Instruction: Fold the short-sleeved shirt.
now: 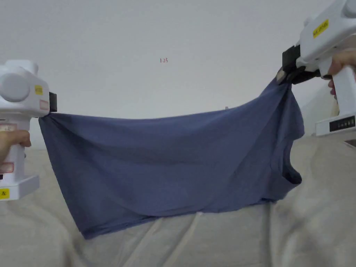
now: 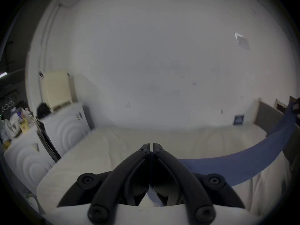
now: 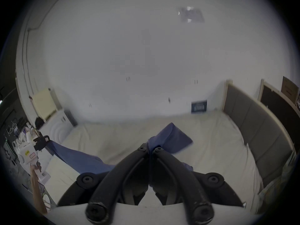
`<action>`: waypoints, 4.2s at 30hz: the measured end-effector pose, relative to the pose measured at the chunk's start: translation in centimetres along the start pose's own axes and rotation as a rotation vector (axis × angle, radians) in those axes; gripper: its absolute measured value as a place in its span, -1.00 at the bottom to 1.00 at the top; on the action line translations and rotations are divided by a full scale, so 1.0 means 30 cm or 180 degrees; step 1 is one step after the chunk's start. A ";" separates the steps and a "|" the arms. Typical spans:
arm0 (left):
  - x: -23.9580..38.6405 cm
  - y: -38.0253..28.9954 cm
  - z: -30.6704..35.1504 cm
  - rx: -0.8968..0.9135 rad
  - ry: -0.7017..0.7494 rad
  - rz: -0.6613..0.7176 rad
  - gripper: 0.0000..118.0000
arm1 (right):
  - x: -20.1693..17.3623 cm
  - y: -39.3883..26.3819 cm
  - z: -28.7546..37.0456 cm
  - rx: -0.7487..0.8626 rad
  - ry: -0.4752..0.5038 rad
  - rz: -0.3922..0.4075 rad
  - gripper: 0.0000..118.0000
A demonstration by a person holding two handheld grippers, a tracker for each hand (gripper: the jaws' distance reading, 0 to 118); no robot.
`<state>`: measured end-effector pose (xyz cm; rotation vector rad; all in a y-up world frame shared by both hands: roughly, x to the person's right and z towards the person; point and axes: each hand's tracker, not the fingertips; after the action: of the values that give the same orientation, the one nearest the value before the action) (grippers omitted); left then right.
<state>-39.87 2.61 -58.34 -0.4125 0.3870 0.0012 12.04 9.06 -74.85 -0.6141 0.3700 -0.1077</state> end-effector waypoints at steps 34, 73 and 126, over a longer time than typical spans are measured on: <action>-0.137 -1.257 0.697 -0.1455 -0.0100 -0.0019 -0.96 | 0.181 -1.587 0.444 -0.1206 -0.0070 -0.0730 -0.97; -0.171 -1.481 1.009 -0.1409 -0.0088 0.0737 -0.98 | -0.066 -1.790 0.660 -0.0516 0.0267 -0.0468 -1.00; -0.116 -1.434 0.913 -0.1333 -0.0422 0.0242 -0.93 | 0.130 -1.832 0.499 -0.0758 -0.0423 0.0023 0.47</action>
<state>-29.66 -25.86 -17.14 -0.8066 0.2698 0.1854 21.76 -28.37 -32.84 -0.8504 0.2579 -0.0155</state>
